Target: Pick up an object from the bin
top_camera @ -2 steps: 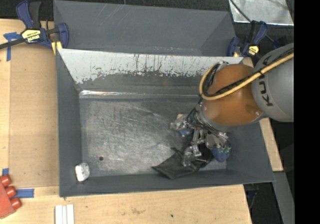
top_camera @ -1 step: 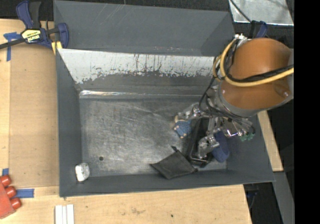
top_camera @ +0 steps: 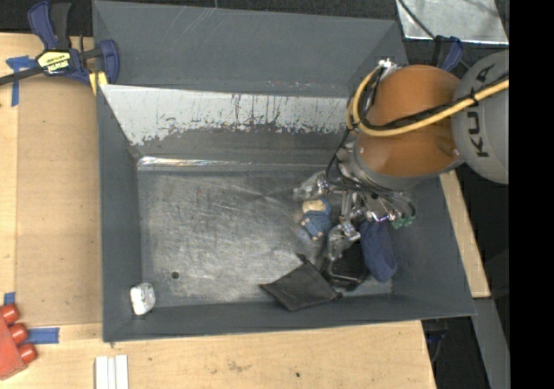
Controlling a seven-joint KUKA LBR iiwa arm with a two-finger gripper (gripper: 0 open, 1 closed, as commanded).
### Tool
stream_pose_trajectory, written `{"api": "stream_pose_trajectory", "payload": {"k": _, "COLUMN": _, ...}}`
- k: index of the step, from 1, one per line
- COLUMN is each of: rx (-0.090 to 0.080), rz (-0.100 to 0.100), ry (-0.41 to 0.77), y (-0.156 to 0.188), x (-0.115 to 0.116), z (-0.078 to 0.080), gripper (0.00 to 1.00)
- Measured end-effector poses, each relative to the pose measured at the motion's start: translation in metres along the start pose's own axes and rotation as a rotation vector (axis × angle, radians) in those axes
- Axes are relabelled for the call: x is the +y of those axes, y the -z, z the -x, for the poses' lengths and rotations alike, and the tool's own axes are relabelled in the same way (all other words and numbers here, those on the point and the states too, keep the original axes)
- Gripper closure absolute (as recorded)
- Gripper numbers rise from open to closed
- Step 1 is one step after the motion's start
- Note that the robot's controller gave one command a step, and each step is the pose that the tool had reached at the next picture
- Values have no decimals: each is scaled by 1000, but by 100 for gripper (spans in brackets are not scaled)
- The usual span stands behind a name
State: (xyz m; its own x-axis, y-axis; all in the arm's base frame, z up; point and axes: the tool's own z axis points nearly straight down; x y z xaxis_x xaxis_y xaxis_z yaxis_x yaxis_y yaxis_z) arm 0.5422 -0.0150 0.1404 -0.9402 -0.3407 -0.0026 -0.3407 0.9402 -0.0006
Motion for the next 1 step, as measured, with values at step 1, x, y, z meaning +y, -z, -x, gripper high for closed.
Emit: {"api": "stream_pose_trajectory", "payload": {"k": 1, "rx": -2, "rz": -1, "ry": 22, "y": -25, "x": -28, "z": 23, "gripper": 0}}
